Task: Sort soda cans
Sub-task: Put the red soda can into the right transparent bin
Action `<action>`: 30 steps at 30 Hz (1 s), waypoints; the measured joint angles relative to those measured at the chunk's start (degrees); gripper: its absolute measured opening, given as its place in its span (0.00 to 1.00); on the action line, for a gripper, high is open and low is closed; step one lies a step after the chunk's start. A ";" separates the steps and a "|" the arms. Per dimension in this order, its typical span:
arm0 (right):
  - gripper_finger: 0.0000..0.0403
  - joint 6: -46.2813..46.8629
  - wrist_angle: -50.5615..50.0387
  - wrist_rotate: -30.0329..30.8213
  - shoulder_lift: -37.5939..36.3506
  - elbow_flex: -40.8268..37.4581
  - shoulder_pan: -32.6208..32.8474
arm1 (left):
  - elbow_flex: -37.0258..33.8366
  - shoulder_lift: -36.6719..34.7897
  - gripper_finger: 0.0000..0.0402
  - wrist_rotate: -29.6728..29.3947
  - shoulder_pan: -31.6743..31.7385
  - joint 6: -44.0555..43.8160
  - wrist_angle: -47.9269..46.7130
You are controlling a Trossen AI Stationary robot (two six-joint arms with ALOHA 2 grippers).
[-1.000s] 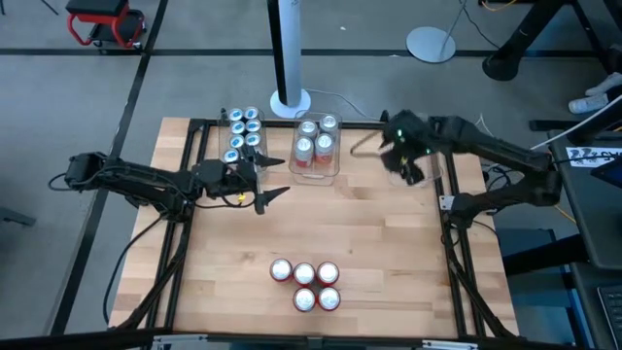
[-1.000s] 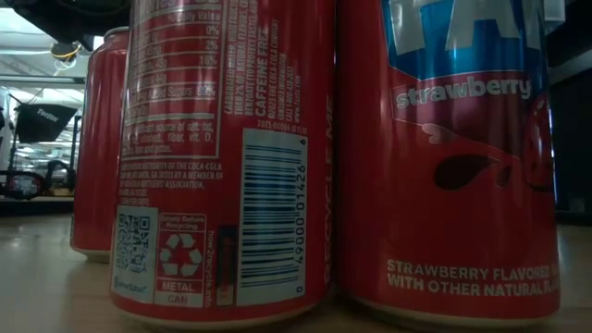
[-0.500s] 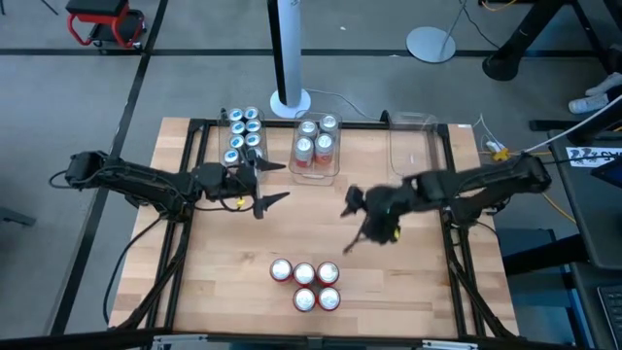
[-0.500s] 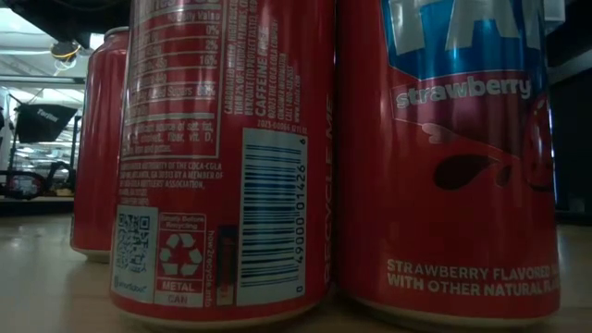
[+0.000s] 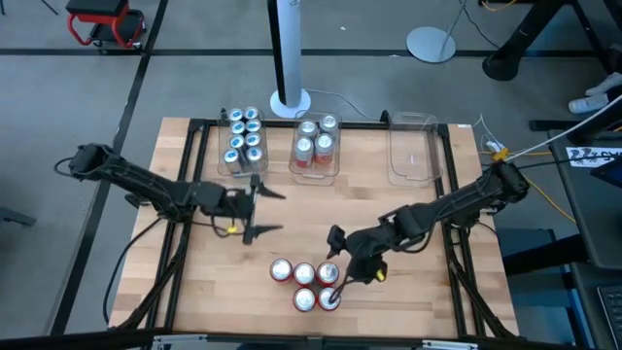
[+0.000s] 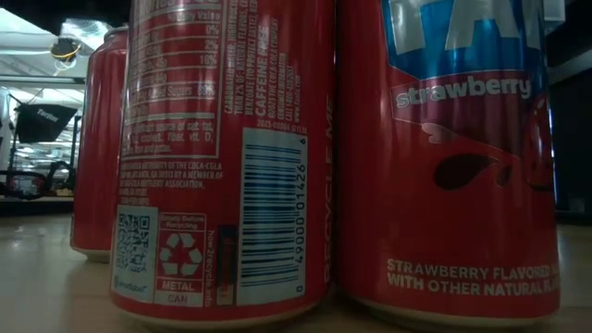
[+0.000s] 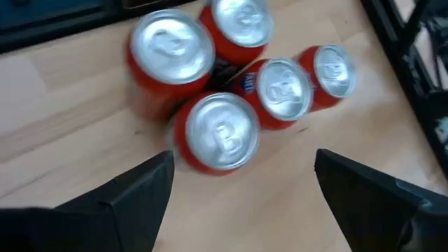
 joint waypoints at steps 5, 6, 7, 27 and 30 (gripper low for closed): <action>0.86 5.90 0.23 0.35 3.68 2.95 0.21 | 0.02 0.00 0.89 -0.40 -6.04 0.53 -0.75; 0.86 7.37 0.60 0.34 4.38 3.30 0.22 | 0.02 0.00 0.89 -1.33 -6.96 0.51 -1.23; 0.86 8.87 0.75 0.27 5.16 3.67 0.24 | 0.00 0.00 0.89 -2.72 -7.78 0.47 -1.63; 0.86 19.04 3.18 -3.08 10.34 4.37 0.22 | 0.02 -0.04 0.89 -12.04 -10.16 -3.34 -2.73; 0.86 19.03 3.01 -3.24 11.80 4.37 0.22 | 0.02 -0.04 0.89 -12.04 -10.16 -2.76 -2.69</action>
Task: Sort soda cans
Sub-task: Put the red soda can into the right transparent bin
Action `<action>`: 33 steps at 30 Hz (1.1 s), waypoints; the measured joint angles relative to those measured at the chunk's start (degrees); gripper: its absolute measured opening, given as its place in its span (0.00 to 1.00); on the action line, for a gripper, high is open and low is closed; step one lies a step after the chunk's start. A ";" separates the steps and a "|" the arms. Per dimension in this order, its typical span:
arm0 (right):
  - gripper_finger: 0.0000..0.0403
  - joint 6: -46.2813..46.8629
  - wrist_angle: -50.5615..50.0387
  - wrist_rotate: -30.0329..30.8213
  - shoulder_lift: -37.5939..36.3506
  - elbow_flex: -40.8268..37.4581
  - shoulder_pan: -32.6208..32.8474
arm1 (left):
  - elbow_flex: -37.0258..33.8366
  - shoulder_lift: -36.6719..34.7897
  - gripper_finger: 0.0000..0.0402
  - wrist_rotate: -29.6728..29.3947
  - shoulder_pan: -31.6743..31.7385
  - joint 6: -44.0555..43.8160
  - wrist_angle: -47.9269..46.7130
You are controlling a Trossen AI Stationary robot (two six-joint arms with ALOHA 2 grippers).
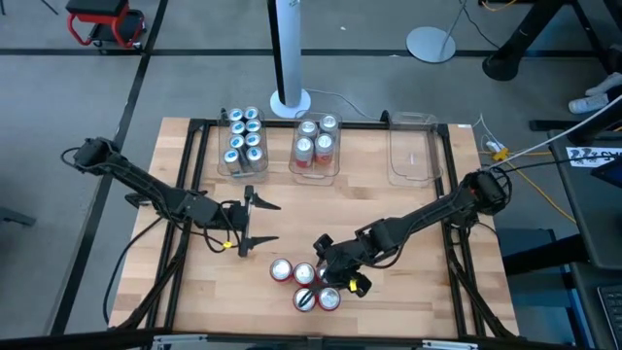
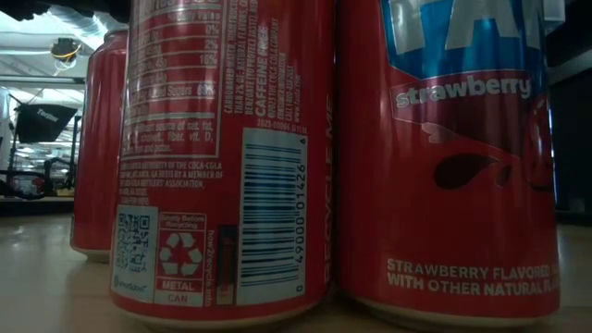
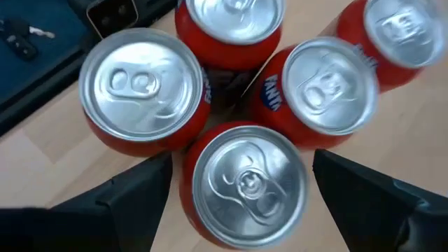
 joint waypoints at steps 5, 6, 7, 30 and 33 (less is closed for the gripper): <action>0.86 -0.58 0.39 -0.69 1.98 -0.02 -0.07 | 0.00 0.00 0.89 0.00 0.00 0.26 0.26; 0.86 -0.68 0.63 -0.94 2.28 -0.02 -0.11 | 0.00 0.00 0.89 0.00 0.00 0.27 0.27; 0.86 -0.97 0.58 -1.02 2.41 -0.02 -0.11 | 0.00 0.00 0.89 0.02 0.00 0.28 0.35; 0.72 -5.31 0.30 -0.98 2.98 -0.04 -0.07 | 0.00 0.02 0.89 0.02 0.00 1.28 0.44; 0.72 -6.27 -1.92 0.90 1.95 -0.14 -0.01 | 0.00 0.02 0.89 0.02 0.00 1.28 0.46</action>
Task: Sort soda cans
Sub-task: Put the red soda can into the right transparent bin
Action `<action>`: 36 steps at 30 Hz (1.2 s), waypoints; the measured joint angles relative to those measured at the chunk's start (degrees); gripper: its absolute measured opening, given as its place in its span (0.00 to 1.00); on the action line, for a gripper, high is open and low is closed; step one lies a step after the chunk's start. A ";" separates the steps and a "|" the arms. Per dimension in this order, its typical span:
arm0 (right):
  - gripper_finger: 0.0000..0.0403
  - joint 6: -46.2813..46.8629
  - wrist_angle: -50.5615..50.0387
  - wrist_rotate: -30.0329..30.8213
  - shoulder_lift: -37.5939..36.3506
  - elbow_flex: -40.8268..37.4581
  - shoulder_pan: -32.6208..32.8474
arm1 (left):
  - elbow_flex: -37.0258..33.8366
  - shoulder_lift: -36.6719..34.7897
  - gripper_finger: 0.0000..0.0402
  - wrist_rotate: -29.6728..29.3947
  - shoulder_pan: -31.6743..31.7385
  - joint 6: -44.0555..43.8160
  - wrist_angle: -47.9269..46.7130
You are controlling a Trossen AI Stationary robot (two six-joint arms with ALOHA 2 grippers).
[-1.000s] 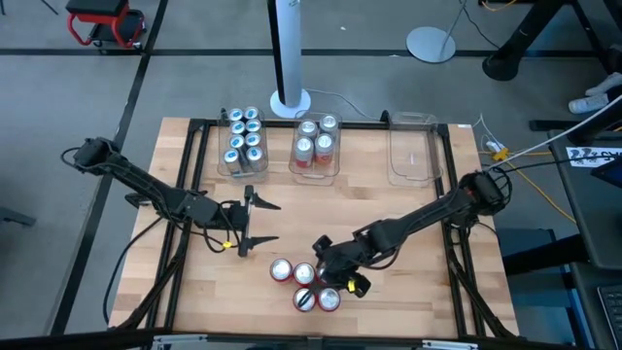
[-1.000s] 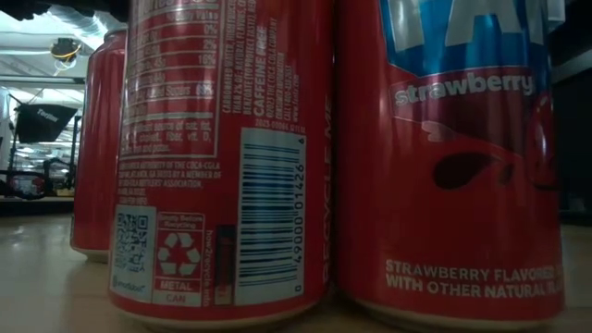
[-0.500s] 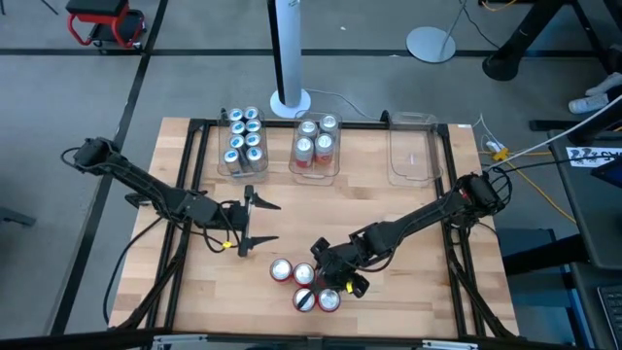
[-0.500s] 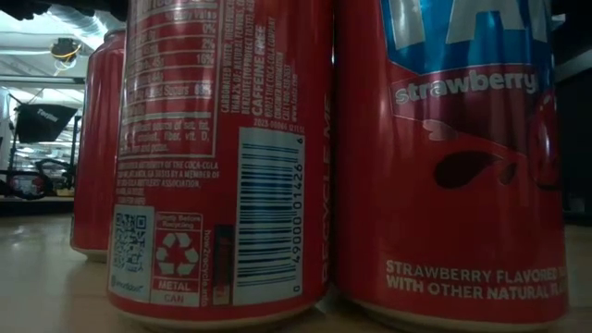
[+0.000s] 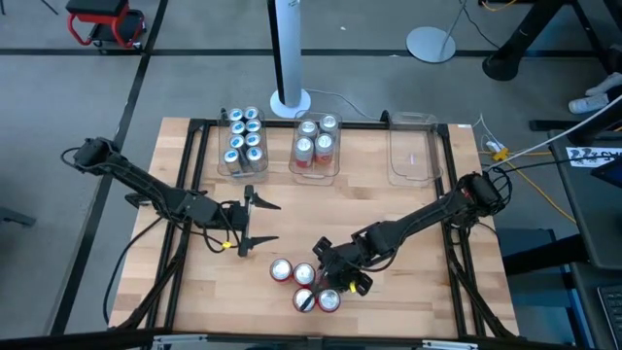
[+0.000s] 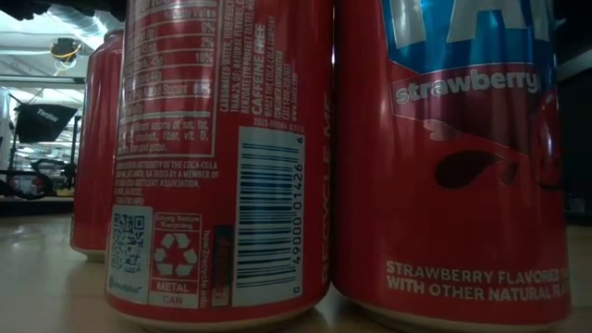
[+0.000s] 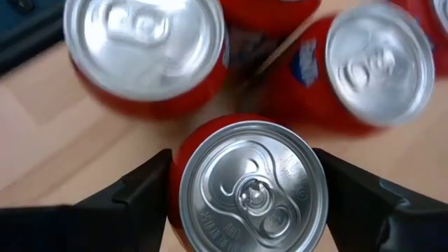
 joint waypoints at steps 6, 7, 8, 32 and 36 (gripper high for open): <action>0.72 0.01 -6.58 5.52 -5.99 -0.07 -0.01 | 0.00 0.04 0.89 0.00 0.00 -0.02 0.02; 0.72 0.01 -7.83 7.09 -7.09 -0.06 -0.01 | 0.00 0.04 0.89 0.00 0.00 -0.01 0.01; 0.72 0.01 -9.31 8.48 -8.27 -0.06 -0.01 | 0.00 0.04 0.89 0.00 0.00 -0.01 0.01; 0.72 -2.13 -45.17 35.23 -34.59 0.03 -28.00 | 0.00 0.04 0.89 0.00 0.11 0.04 0.09; 0.72 -8.24 -42.19 34.96 -34.98 -0.01 -37.24 | 0.00 0.04 0.89 -0.02 0.11 1.05 0.13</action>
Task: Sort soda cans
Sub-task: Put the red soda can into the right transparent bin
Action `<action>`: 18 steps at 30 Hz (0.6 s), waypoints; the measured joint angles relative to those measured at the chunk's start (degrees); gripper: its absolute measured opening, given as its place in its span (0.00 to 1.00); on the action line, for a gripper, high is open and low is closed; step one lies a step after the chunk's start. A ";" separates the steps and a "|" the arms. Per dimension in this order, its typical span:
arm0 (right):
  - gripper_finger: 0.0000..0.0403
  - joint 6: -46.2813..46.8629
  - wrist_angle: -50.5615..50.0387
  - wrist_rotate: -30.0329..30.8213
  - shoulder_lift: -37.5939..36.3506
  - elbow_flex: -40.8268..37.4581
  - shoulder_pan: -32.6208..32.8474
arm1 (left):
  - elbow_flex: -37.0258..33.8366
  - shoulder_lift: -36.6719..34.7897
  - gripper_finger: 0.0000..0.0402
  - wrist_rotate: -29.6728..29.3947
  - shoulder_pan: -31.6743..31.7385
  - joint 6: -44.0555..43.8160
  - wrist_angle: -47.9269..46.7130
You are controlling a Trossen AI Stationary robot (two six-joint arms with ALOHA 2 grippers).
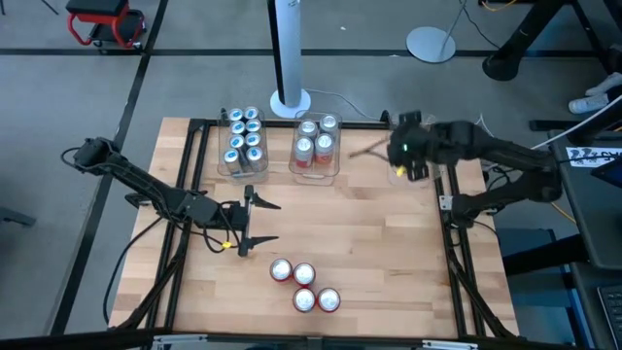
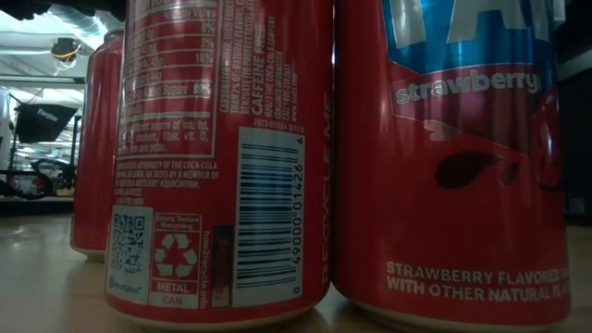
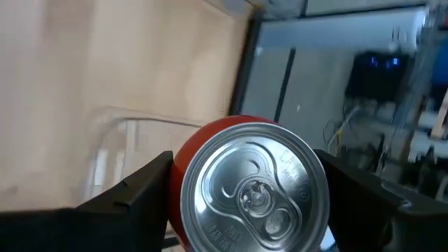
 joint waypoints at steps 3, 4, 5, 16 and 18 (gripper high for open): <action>0.72 -5.24 5.99 -1.45 -0.01 -1.85 -7.36 | 0.00 0.00 0.89 0.00 0.00 -0.04 -0.01; 0.72 -6.54 8.17 -2.90 -0.01 -2.81 -9.81 | 0.00 0.00 0.89 0.00 0.00 -0.07 -0.02; 0.72 -7.98 10.42 -4.93 0.07 -3.96 -12.58 | 0.00 0.00 0.89 0.00 0.00 -0.09 0.00; 0.72 -14.80 29.62 -20.99 3.00 -16.11 -33.32 | 0.00 -0.02 0.89 0.00 0.00 0.00 0.02; 0.72 -15.87 31.53 -22.71 3.72 -18.10 -35.75 | 0.00 -0.02 0.89 -0.02 0.00 0.00 0.02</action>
